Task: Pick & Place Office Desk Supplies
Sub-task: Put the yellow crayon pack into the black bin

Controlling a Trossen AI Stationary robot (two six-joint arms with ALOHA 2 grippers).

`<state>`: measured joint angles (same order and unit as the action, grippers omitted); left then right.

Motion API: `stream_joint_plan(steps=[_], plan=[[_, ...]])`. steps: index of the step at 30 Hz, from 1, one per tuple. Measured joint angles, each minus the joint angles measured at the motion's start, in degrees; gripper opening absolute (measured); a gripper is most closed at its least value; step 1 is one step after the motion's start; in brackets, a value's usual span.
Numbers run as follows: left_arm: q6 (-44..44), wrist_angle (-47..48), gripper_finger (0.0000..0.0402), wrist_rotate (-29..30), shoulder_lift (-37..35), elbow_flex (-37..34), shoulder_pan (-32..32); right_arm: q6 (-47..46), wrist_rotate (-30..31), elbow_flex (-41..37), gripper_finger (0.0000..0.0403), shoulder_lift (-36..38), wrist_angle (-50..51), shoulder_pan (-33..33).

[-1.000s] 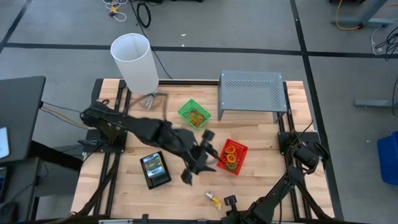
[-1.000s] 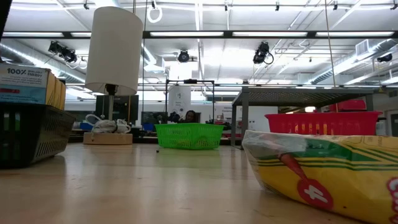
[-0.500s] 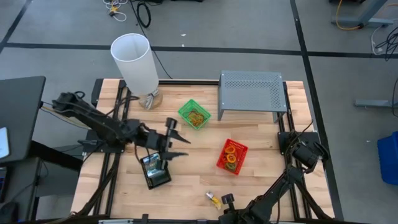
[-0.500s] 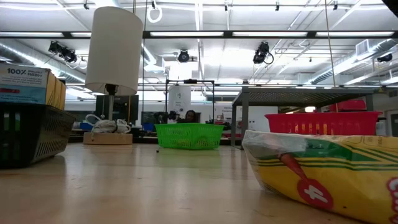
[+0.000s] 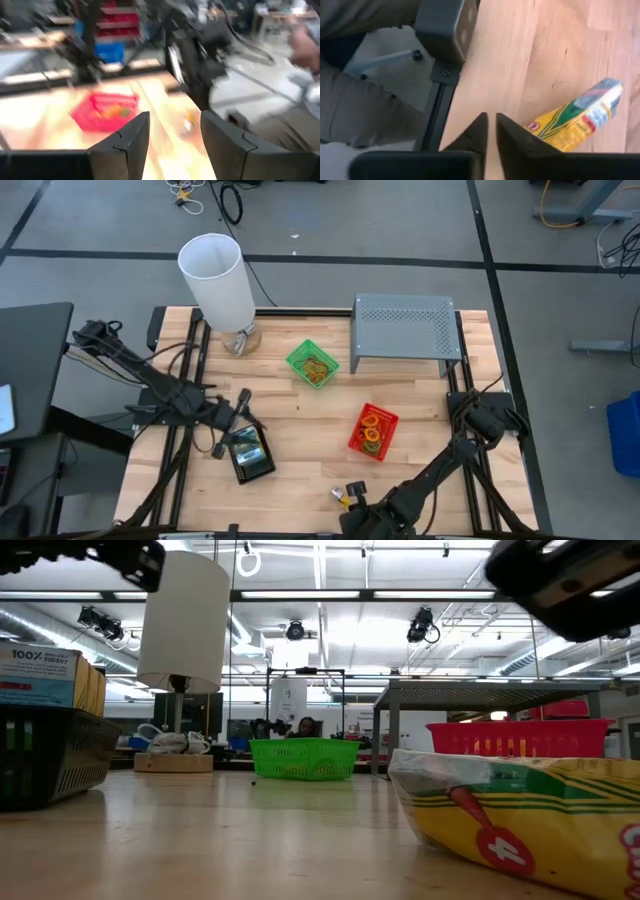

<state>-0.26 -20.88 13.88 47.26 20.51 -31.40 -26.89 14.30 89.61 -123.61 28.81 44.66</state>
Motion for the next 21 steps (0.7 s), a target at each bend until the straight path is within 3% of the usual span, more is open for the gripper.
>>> stream_joint_plan(steps=[5,11,16,21], plan=[[1.85,5.49,0.0181,0.51,1.44,-0.04,-4.76,0.80,-6.06,1.11,0.0128,0.39,1.92,-3.14],[2.02,7.50,0.0181,7.66,5.46,-0.04,-7.82,1.23,-12.21,6.49,0.0219,0.39,13.10,-6.68],[2.37,7.46,0.0181,8.98,6.89,-0.04,-8.04,3.36,-13.28,11.18,0.0229,0.50,21.98,-8.80],[1.46,7.22,0.0181,10.71,6.89,-0.04,-8.03,1.45,-16.62,10.01,0.0221,0.48,23.02,-10.41]])
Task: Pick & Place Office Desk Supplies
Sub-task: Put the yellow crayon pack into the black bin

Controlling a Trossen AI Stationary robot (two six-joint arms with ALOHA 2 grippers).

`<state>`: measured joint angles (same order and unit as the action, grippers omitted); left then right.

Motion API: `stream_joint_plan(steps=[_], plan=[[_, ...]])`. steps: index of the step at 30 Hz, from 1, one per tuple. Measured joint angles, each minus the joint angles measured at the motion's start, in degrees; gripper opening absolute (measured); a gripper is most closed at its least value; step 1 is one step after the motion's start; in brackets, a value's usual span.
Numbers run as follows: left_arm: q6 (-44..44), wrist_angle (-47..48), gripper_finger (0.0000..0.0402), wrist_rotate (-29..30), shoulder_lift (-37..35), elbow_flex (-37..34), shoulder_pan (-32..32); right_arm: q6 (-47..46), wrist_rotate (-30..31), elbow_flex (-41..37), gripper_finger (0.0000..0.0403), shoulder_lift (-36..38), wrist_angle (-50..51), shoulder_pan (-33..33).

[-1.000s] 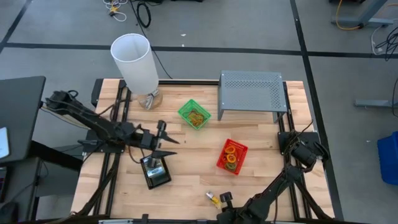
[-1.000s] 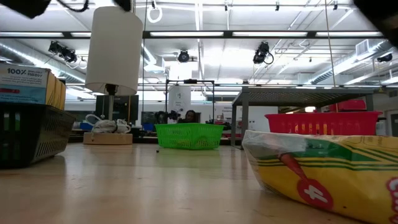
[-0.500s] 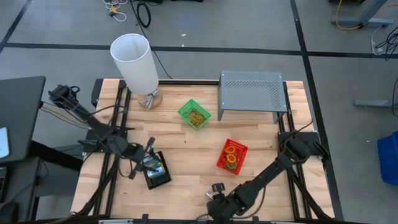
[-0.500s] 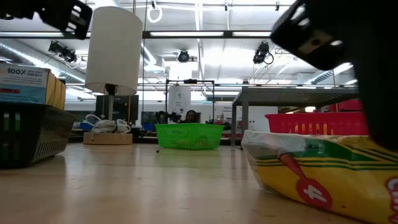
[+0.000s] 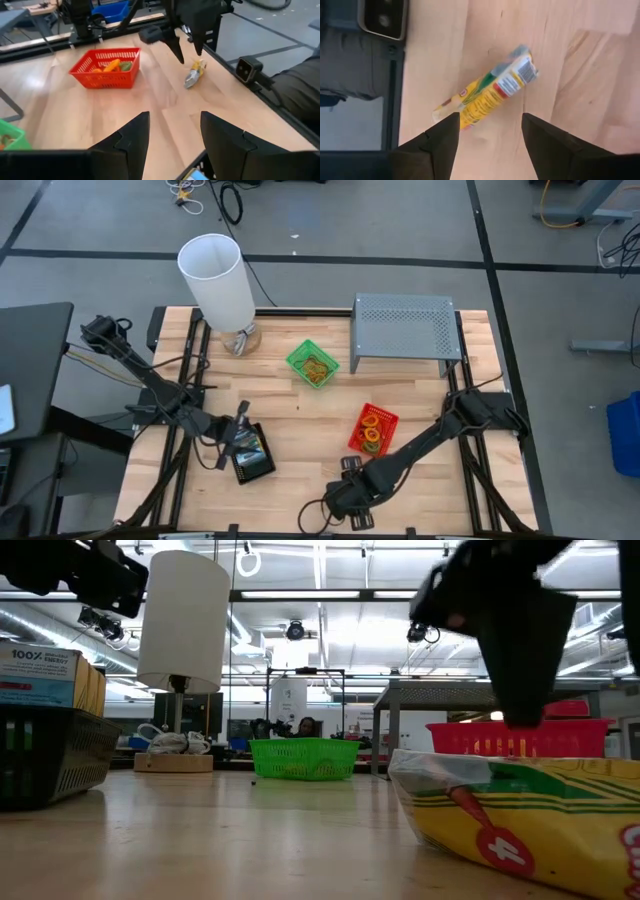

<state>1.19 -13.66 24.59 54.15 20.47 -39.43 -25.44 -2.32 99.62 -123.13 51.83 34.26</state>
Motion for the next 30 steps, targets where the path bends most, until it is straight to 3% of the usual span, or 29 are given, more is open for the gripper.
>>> stream_joint_plan(steps=[15,30], plan=[[-7.06,0.02,0.0181,2.07,-0.15,2.45,0.01,-9.75,-2.91,-2.63,0.0220,-0.52,-7.95,-1.28],[-7.86,-0.83,0.0181,3.94,-0.15,2.45,0.01,-12.91,1.69,-2.56,0.0218,-5.11,-10.74,-1.46]])
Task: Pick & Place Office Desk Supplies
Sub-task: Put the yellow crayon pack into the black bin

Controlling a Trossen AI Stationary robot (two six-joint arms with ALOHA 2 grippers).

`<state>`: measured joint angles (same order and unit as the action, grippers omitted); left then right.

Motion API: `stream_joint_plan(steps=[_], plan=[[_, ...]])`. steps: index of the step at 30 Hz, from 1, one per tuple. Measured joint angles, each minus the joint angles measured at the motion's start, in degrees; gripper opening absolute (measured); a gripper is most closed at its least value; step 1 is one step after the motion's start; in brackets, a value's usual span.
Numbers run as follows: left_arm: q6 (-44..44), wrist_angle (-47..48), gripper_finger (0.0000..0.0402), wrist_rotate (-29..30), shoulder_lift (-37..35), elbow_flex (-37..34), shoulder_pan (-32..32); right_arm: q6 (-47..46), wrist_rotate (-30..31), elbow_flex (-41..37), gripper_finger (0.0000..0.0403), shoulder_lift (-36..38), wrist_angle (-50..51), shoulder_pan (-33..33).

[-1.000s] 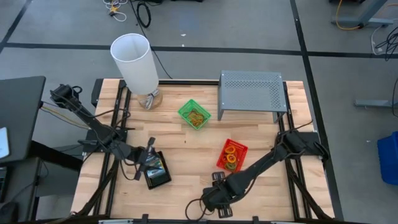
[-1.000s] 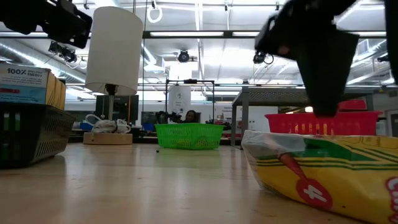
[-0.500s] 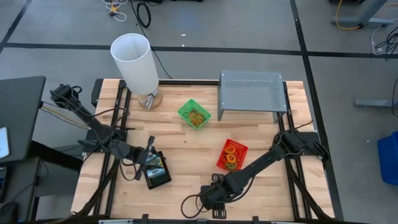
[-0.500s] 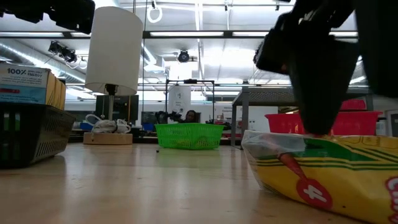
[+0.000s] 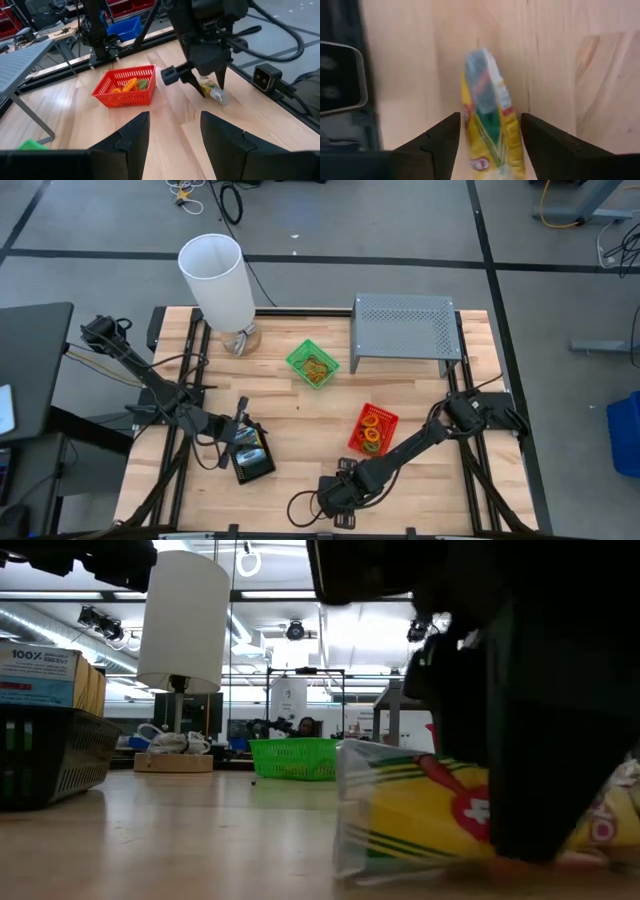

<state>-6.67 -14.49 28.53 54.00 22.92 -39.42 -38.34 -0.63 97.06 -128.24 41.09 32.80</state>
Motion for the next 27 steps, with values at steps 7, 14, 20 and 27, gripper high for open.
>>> stream_joint_plan(steps=[7,14,20,27], plan=[[-0.89,-0.37,0.0181,0.00,0.01,0.00,0.00,2.48,4.19,0.07,0.0154,-0.88,0.37,0.57],[-1.32,-0.81,0.0181,-0.02,0.02,0.00,0.00,8.23,5.70,0.08,0.0064,-0.71,-0.34,0.54],[-1.45,-1.22,0.0181,-0.02,0.02,0.00,0.00,14.15,11.11,2.18,0.0064,-0.88,-2.71,0.00],[-1.47,-1.22,0.0181,-0.04,0.02,0.00,0.00,23.47,19.98,6.53,0.0064,-0.88,-4.72,-1.49]])
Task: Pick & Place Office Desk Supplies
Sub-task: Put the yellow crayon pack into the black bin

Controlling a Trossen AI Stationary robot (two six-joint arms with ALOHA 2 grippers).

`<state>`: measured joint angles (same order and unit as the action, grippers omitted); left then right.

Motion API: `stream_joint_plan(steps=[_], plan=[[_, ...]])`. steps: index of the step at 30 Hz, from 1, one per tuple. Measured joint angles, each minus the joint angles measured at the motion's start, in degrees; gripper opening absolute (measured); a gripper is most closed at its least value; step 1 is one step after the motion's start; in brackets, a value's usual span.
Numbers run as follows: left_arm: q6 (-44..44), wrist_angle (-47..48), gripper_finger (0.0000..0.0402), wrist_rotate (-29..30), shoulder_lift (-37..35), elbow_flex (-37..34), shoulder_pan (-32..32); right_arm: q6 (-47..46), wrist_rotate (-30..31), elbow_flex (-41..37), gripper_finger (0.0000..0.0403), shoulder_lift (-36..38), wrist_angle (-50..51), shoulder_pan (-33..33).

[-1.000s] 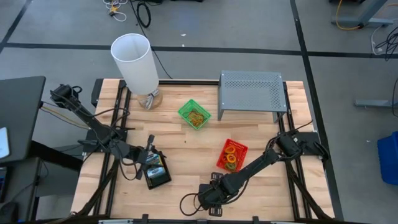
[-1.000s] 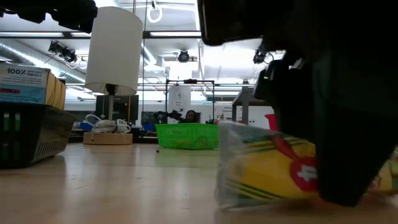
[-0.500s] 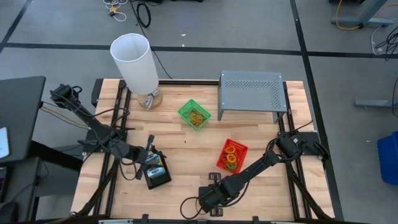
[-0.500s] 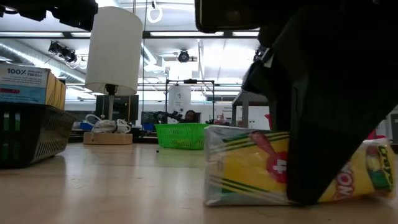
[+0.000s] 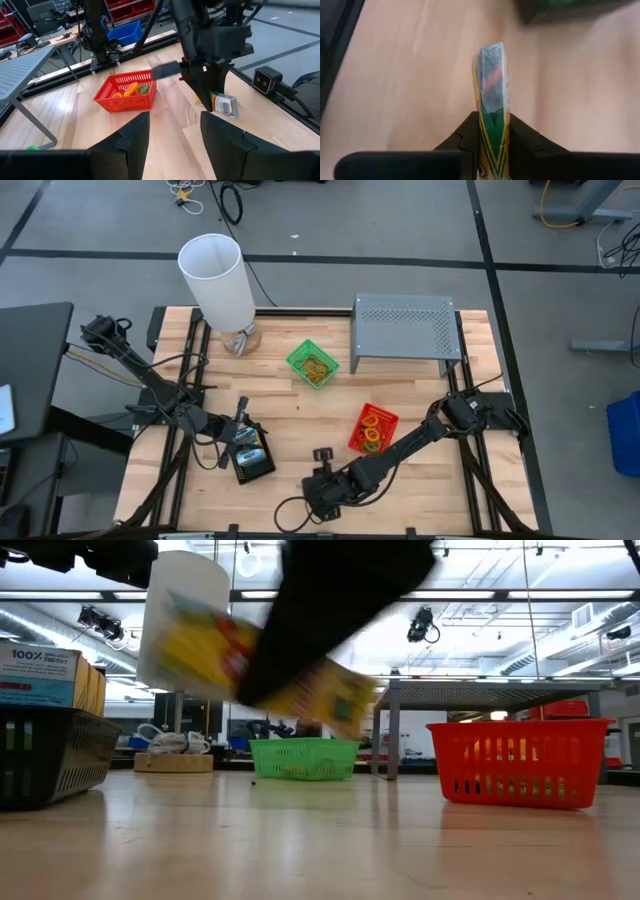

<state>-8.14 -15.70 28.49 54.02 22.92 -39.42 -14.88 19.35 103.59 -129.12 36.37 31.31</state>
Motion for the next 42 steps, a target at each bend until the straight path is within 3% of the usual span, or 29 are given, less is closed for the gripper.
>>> stream_joint_plan(steps=[10,14,22,29,35,42], plan=[[-2.59,-2.94,0.0181,-0.25,0.00,0.00,0.00,12.83,19.57,2.43,0.0064,0.55,-8.92,-3.16],[-2.99,-3.72,0.0181,-0.68,0.00,0.00,0.00,13.41,28.21,2.43,0.0064,1.60,-6.60,-6.51],[-3.54,-4.52,0.0181,0.04,0.02,0.00,-1.17,11.15,35.25,2.45,0.0064,3.84,5.44,-14.63],[-5.76,-6.13,0.0181,2.65,-0.02,0.00,-4.33,11.19,37.06,2.43,0.0064,5.45,11.73,-20.10],[-6.76,-7.03,0.0181,6.32,-0.13,0.00,-6.03,13.28,32.09,2.41,0.0064,6.25,13.39,-23.00],[-6.77,-8.06,0.0181,12.10,-0.11,0.00,-5.86,16.92,31.34,2.41,0.0064,6.27,13.23,-26.47]])
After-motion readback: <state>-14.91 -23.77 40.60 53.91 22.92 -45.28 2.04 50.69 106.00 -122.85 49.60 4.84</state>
